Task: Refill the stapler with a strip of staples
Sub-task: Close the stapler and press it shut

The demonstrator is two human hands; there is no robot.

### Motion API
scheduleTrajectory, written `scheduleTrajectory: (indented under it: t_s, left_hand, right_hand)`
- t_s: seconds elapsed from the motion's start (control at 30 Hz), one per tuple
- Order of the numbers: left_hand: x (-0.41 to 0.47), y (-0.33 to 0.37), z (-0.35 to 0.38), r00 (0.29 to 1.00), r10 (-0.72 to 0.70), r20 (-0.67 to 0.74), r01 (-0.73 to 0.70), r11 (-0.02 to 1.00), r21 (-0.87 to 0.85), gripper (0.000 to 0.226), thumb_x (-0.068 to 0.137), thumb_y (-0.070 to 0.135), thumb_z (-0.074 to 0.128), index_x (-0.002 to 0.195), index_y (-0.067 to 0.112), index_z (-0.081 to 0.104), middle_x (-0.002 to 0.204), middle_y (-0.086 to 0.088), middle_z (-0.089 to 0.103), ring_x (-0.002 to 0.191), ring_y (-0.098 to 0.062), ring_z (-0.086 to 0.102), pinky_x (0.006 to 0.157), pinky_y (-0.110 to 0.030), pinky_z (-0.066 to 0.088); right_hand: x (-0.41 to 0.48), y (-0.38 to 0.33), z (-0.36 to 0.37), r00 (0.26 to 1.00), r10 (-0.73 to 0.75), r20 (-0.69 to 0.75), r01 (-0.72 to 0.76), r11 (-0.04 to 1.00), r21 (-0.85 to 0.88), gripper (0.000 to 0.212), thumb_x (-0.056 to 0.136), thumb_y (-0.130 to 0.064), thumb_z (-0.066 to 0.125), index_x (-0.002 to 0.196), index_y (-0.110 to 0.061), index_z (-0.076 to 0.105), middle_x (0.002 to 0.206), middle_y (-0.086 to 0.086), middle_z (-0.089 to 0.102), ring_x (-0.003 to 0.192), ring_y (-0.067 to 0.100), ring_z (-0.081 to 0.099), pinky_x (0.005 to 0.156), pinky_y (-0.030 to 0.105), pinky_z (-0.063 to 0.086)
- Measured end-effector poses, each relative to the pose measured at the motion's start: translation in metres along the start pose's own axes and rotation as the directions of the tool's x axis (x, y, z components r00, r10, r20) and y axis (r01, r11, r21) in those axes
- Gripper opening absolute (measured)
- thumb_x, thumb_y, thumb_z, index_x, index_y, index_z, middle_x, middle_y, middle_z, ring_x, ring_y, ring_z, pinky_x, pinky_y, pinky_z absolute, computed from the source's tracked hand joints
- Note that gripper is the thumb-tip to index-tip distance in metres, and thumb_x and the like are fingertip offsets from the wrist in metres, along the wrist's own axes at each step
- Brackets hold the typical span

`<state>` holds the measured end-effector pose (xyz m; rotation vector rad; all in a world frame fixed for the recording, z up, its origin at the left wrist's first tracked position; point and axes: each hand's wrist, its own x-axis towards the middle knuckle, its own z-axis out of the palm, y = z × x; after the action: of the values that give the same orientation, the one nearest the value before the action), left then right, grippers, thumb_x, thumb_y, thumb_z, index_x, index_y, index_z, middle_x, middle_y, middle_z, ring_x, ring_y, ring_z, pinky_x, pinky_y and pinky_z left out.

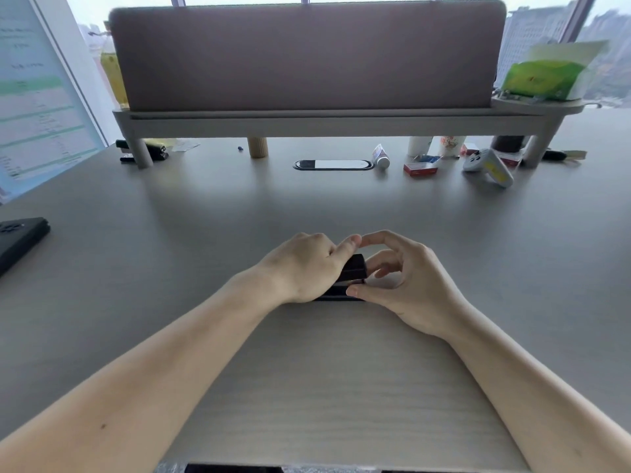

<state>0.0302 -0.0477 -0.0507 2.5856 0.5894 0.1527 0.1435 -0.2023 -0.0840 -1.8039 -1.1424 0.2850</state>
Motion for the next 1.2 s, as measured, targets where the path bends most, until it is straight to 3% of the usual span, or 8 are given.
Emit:
scheduleTrajectory:
  t_s: [0.13, 0.37, 0.5, 0.87, 0.97, 1.03, 1.1, 1.2]
  left_hand:
    - [0.006, 0.002, 0.004, 1.000, 0.015, -0.021, -0.014, 0.999, 0.034, 0.074, 0.108, 0.058, 0.026, 0.049, 0.014, 0.032, 0.047, -0.002, 0.043, 0.048, -0.024, 0.045, 0.060, -0.036, 0.038]
    - [0.007, -0.003, 0.010, 0.997, 0.036, -0.068, -0.031, 0.998, 0.062, 0.074, 0.108, 0.059, 0.023, 0.052, 0.011, 0.032, 0.050, -0.005, 0.046, 0.051, -0.026, 0.048, 0.059, -0.036, 0.036]
    - [0.007, -0.001, 0.011, 0.996, 0.032, -0.080, -0.026, 0.997, 0.073, 0.074, 0.109, 0.056, 0.024, 0.052, 0.011, 0.034, 0.052, -0.005, 0.046, 0.052, -0.024, 0.047, 0.062, -0.036, 0.036]
    - [0.003, -0.002, 0.010, 0.992, 0.067, -0.110, -0.066, 0.998, 0.012, 0.075, 0.107, 0.059, 0.030, 0.054, 0.008, 0.038, 0.050, -0.007, 0.046, 0.050, -0.027, 0.046, 0.056, -0.037, 0.037]
    - [-0.004, -0.007, -0.004, 0.979, 0.079, -0.190, -0.114, 0.977, -0.182, 0.067, 0.108, 0.057, 0.036, 0.079, 0.007, 0.068, 0.073, -0.006, 0.070, 0.072, -0.017, 0.066, 0.073, -0.035, 0.049]
    - [-0.012, -0.014, -0.017, 0.970, 0.107, -0.217, -0.162, 0.954, -0.253, 0.044, 0.105, 0.055, 0.048, 0.092, 0.019, 0.070, 0.088, 0.005, 0.075, 0.083, -0.008, 0.068, 0.079, -0.031, 0.051]
    - [-0.022, -0.026, -0.025, 0.963, 0.192, -0.191, -0.231, 0.951, -0.207, 0.025, 0.097, 0.048, 0.068, 0.097, 0.024, 0.064, 0.099, 0.011, 0.075, 0.091, -0.004, 0.069, 0.083, -0.029, 0.055]
    - [-0.034, -0.046, -0.025, 0.957, 0.272, -0.097, -0.279, 0.958, -0.068, 0.036, 0.084, 0.040, 0.083, 0.101, 0.028, 0.053, 0.116, 0.016, 0.075, 0.099, -0.012, 0.074, 0.091, -0.041, 0.060]
  right_hand:
    - [0.000, 0.001, -0.001, 1.000, 0.009, 0.018, -0.009, 1.000, 0.025, 0.061, 0.065, -0.026, 0.100, 0.114, -0.044, 0.069, 0.083, -0.007, 0.082, 0.073, 0.022, 0.072, 0.076, 0.030, 0.061]
    - [0.002, 0.004, 0.001, 1.000, 0.004, 0.006, -0.003, 0.994, -0.108, 0.055, 0.058, -0.034, 0.101, 0.105, -0.036, 0.074, 0.076, -0.011, 0.078, 0.062, 0.003, 0.064, 0.063, 0.010, 0.047]
    - [0.004, 0.009, 0.002, 1.000, 0.005, 0.023, -0.003, 0.995, -0.098, 0.041, 0.060, -0.035, 0.100, 0.094, -0.029, 0.078, 0.083, -0.009, 0.081, 0.074, 0.009, 0.071, 0.070, 0.022, 0.056]
    - [0.004, 0.012, 0.003, 1.000, -0.014, 0.017, 0.015, 0.994, -0.106, 0.040, 0.061, -0.039, 0.098, 0.094, -0.031, 0.078, 0.084, -0.008, 0.081, 0.078, 0.012, 0.073, 0.078, 0.034, 0.060]
    - [0.003, 0.010, 0.002, 1.000, -0.021, 0.001, 0.020, 0.984, -0.179, 0.052, 0.059, -0.049, 0.097, 0.105, -0.036, 0.075, 0.094, -0.021, 0.076, 0.092, -0.003, 0.069, 0.082, 0.018, 0.052]
    - [0.002, 0.006, 0.001, 1.000, -0.030, -0.008, 0.027, 0.970, -0.243, 0.067, 0.060, -0.059, 0.093, 0.120, -0.038, 0.071, 0.109, -0.035, 0.064, 0.108, -0.016, 0.056, 0.093, 0.013, 0.042]
    - [0.001, 0.002, 0.000, 0.999, -0.042, 0.022, 0.046, 0.954, -0.296, 0.083, 0.061, -0.072, 0.083, 0.135, -0.040, 0.063, 0.124, -0.035, 0.056, 0.125, -0.008, 0.051, 0.106, 0.020, 0.037]
    - [-0.001, 0.002, -0.007, 0.981, 0.048, 0.186, 0.047, 0.879, -0.474, 0.116, 0.059, -0.099, 0.056, 0.158, -0.039, 0.038, 0.158, -0.018, 0.045, 0.154, 0.007, 0.030, 0.126, 0.034, 0.027]
